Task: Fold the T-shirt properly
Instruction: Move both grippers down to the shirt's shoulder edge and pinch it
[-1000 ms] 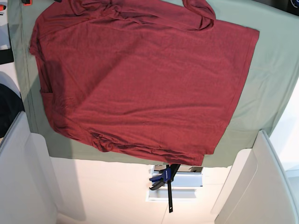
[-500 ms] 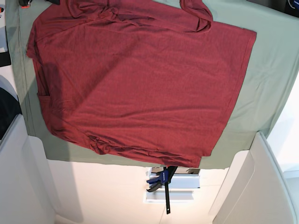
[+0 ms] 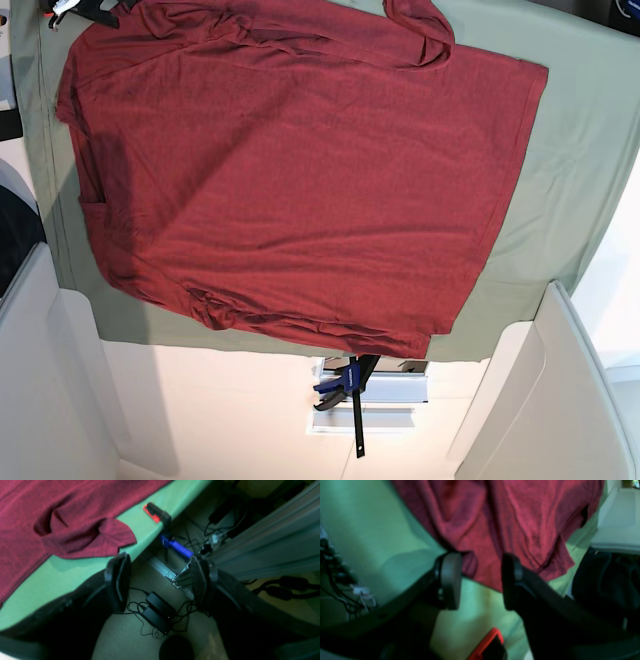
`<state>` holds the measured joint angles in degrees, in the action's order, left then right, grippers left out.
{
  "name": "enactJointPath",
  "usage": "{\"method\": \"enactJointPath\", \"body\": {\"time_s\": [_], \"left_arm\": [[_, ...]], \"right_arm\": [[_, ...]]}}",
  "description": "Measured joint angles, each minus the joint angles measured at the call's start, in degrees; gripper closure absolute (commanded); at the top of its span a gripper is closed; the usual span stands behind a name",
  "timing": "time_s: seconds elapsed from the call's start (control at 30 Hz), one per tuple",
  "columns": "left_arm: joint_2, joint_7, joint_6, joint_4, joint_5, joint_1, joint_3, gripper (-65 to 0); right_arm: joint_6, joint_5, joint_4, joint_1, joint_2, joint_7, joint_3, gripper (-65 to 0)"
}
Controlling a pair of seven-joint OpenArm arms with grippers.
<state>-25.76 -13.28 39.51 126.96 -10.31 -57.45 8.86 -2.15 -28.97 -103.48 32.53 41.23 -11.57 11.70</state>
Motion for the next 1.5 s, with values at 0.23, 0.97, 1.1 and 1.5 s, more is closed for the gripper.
{"method": "enactJointPath", "body": {"time_s": [0.23, 0.97, 1.1, 1.5], "left_arm": [[-3.63, -0.02, 0.02, 0.00, 3.65, 1.73, 0.04, -41.3], [3.10, -3.72, -10.88, -6.34, 3.65, 18.21, -6.60, -47.5], [4.44, -3.74, -12.13, -10.12, 4.33, 19.02, -6.97, -47.5], [6.36, -3.43, -13.33, -15.41, 6.88, 22.14, -6.99, -47.4]], "right_arm": [[-0.04, 2.38, 0.87, -2.45, -0.11, -0.09, 0.00, -26.8], [0.24, 2.45, 2.21, -2.69, -0.31, 0.63, -0.02, -26.8], [0.24, 2.43, 2.25, -2.69, -0.31, 0.57, -0.02, -26.8], [0.24, 2.43, 2.25, -2.69, -0.31, 0.63, -0.07, -26.7]]}}
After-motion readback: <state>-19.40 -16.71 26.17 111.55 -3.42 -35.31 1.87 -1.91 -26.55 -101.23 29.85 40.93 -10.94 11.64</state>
